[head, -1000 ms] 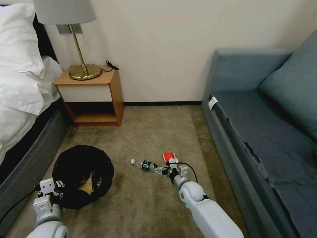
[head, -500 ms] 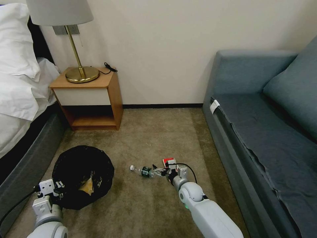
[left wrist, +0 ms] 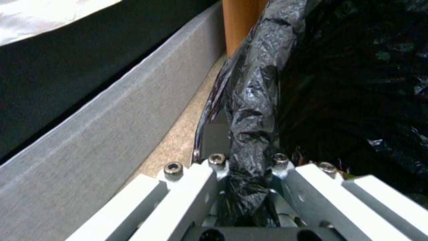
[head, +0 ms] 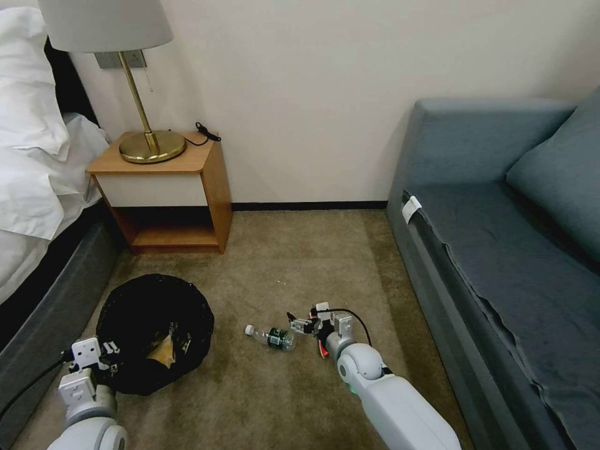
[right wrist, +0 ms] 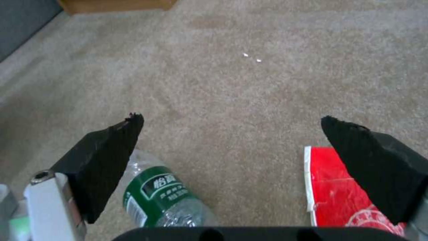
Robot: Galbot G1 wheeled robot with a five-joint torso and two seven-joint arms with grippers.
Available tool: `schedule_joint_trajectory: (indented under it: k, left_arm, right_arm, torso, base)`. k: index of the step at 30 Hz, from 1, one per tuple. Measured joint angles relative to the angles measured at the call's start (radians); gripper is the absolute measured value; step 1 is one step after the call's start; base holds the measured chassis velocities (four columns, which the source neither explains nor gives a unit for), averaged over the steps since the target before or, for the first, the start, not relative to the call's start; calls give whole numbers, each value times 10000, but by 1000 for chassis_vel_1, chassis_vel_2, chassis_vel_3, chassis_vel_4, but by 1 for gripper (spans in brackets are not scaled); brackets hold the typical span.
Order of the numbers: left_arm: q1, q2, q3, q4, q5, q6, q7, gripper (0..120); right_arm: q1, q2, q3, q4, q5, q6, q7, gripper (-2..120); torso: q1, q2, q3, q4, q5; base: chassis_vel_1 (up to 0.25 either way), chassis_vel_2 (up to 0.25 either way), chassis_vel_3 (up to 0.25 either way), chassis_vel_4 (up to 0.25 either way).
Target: Pick up the trash bin, then pick up the garbage on the floor and place it into the trash bin.
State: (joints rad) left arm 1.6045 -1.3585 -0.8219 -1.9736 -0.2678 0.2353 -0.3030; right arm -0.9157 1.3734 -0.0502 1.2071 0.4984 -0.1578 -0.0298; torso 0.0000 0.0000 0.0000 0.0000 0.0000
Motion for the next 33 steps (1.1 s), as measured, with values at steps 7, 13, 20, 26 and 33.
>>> schedule_joint_trajectory:
  k: [7,13,20,26,33]
  left_arm:
    - [-32,64,-162,-28,-116,48,10,2]
    - [56,78,-201,-166,-117,65,19,2]
    - [171,96,-74,-325,232,80,30,2]
    - [74,123,-153,-252,52,-198,-65,2]
    - [-69,238,-326,-599,-237,64,-92,2]
  right_arm:
    - [164,-113,-366,-98,-23,1,-37,100]
    - [399,-173,-758,-137,-32,-104,-49,100]
    - [1302,-693,-2544,444,496,-1366,34,100]
    - [1954,-826,-3418,79,908,-1794,-177,100]
    - [2893,-583,-4601,-590,1469,-2167,-643,100]
  torso:
    - [-1,0,0,0,0]
    - [0,0,1,-1,-1]
    - [0,0,0,1,0]
    - [0,0,1,-1,1]
    - [0,0,1,1,0]
  base:
    - [-72,66,76,-81]
    - [-73,72,75,-70]
    - [-4,10,9,-9]
    - [0,0,0,0]
    - [0,0,0,0]
